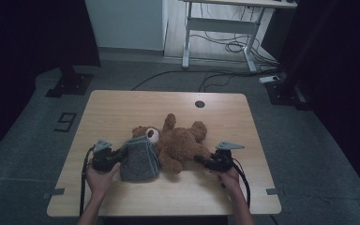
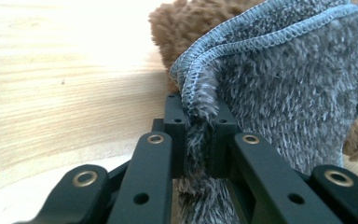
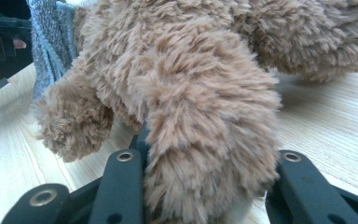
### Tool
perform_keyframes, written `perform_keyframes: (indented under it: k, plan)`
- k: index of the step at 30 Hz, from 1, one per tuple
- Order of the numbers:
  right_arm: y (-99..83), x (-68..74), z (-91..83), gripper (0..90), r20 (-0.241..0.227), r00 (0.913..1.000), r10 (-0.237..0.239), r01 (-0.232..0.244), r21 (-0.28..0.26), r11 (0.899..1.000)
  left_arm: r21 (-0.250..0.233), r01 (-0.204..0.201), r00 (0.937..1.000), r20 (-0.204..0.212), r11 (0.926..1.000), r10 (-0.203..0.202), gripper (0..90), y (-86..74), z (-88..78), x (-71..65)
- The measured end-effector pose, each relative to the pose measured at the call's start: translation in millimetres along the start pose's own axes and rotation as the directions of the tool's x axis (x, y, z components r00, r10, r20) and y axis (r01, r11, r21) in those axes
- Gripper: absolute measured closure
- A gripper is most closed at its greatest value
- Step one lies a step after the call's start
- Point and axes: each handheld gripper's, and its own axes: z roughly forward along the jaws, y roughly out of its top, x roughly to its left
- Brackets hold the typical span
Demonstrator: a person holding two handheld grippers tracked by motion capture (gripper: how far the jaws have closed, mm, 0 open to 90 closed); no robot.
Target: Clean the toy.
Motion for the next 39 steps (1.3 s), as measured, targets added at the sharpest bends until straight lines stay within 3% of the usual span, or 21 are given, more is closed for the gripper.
perform_keyframes:
  k: [3, 5, 7, 9, 13, 17, 21, 23, 24, 26, 27, 28, 31, 35, 39]
  plan:
    - [0.2, -0.3, 0.1, 61.2, 0.0, 1.0, 0.002, -0.002, 0.0, 1.0, -0.028, 0.004, 0.9996, 0.03, 0.9996, -0.003, 81.3, 5.1, -5.1, -6.6]
    - [0.2, -0.5, 0.3, 61.1, 0.0, 1.0, 0.004, -0.004, -0.001, 1.0, -0.055, 0.003, 0.9972, 0.075, 0.9985, 0.002, 81.3, 11.9, -8.7, -16.4]
    - [0.0, -0.5, 0.4, 61.1, -0.001, 1.0, 0.006, -0.006, 0.0, 1.0, -0.08, -0.021, 0.9896, 0.14, 0.9965, 0.032, 81.1, 23.1, -10.8, -35.7]
    - [-0.3, -0.7, 0.8, 61.1, -0.006, 0.9999, 0.012, -0.012, 0.003, 1.0, -0.092, -0.047, 0.9804, 0.187, 0.9947, 0.063, 81.1, 31.9, -8.9, -53.9]
    - [-0.6, -1.3, 1.1, 61.0, -0.009, 0.9999, 0.014, -0.014, 0.003, 1.0, -0.095, -0.095, 0.9558, 0.269, 0.9909, 0.118, 81.1, 51.2, 9.6, -99.3]
    - [-1.1, -1.4, 1.4, 61.0, -0.014, 0.9996, 0.025, -0.025, 0.002, 1.0, -0.056, -0.156, 0.9305, 0.327, 0.9861, 0.166, 81.1, 62.0, 42.4, -141.5]
    - [-1.1, -1.1, 1.3, 61.0, -0.014, 0.9996, 0.026, -0.026, 0.003, 1.0, -0.008, -0.212, 0.9104, 0.362, 0.9773, 0.2, 81.1, 63.1, 77.5, -178.3]
    - [-1.1, -0.9, 1.2, 61.0, -0.014, 0.9996, 0.027, -0.027, 0.004, 1.0, 0.025, -0.225, 0.9088, 0.366, 0.9741, 0.2, 81.1, 58.7, 94.6, -189.3]
    - [-1.2, -0.9, 1.1, 61.1, -0.012, 0.9996, 0.025, -0.025, 0.006, 1.0, 0.041, -0.223, 0.9112, 0.364, 0.9739, 0.193, 81.1, 55.4, 102.2, -191.6]
    - [-1.7, -0.9, 1.9, 61.1, -0.004, 0.9998, 0.018, -0.018, 0.017, 1.0, 0.055, -0.203, 0.917, 0.361, 0.9776, 0.17, 81.1, 49.4, 111.0, -189.9]
    - [-2.4, -1.0, 2.5, 61.1, 0.001, 0.9999, 0.017, -0.017, 0.032, 0.999, 0.056, -0.192, 0.9165, 0.367, 0.9798, 0.159, 81.1, 48.0, 112.2, -187.7]
    - [-2.9, -1.3, 2.9, 61.1, 0.002, 0.9998, 0.021, -0.021, 0.036, 0.999, 0.057, -0.176, 0.9166, 0.374, 0.9827, 0.143, 81.0, 46.7, 112.2, -183.6]
    - [-3.0, -1.1, 3.7, 61.1, -0.005, 0.9997, 0.025, -0.025, 0.033, 0.999, 0.056, -0.175, 0.9188, 0.368, 0.983, 0.142, 81.0, 46.9, 106.1, -174.9]
    - [-1.6, -0.9, 2.4, 61.1, -0.006, 0.9997, 0.024, -0.024, 0.026, 0.999, 0.054, -0.188, 0.9281, 0.337, 0.9806, 0.159, 81.0, 45.7, 93.5, -162.3]
    - [-1.2, -1.2, 2.0, 61.1, -0.007, 0.9997, 0.022, -0.022, 0.025, 0.999, 0.056, -0.17, 0.9352, 0.324, 0.9838, 0.143, 80.8, 43.3, 86.1, -148.8]
